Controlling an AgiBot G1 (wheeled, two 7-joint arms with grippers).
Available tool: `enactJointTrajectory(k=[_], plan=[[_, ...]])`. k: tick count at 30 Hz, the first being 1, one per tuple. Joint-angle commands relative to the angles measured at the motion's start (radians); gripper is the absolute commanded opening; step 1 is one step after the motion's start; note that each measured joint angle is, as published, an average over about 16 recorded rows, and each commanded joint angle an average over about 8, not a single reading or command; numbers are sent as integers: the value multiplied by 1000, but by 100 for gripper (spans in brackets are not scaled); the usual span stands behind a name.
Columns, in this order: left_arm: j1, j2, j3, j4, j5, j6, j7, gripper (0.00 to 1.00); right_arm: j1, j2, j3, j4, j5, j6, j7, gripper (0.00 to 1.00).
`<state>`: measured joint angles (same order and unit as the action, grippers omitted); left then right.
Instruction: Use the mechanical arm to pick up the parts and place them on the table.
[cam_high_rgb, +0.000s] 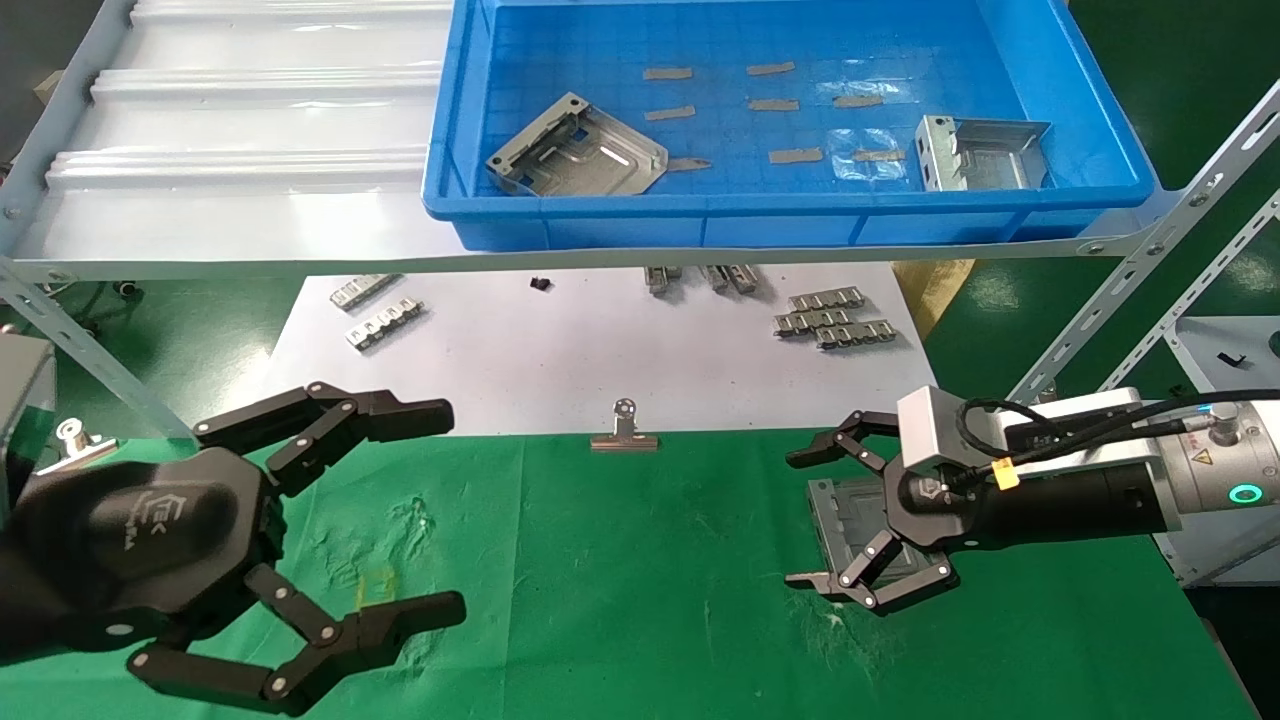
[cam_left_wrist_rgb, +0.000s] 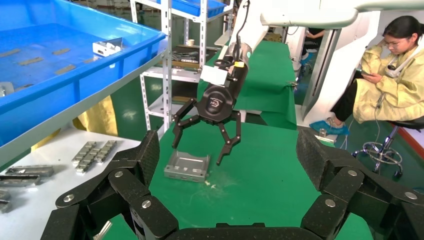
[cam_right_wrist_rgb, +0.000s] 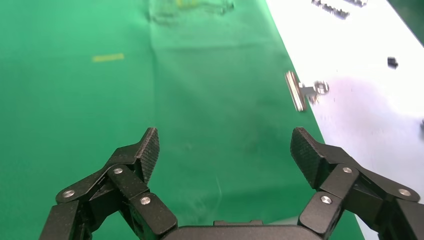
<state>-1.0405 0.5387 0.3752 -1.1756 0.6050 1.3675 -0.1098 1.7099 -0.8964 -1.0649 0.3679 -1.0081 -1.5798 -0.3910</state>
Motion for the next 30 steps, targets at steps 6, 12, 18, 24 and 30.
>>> enactJointTrajectory(k=[6,12,18,24,30], plan=[[0,0,0,0,0,0,0,100,-86,38,106,124,37,11,78,100],[0,0,0,0,0,0,0,100,-159,71,197,230,70,21,145,100],[0,0,0,0,0,0,0,100,-233,104,288,336,102,31,212,100],[0,0,0,0,0,0,0,100,-306,137,378,442,134,41,279,100],[0,0,0,0,0,0,0,100,-380,170,469,548,166,50,346,100]])
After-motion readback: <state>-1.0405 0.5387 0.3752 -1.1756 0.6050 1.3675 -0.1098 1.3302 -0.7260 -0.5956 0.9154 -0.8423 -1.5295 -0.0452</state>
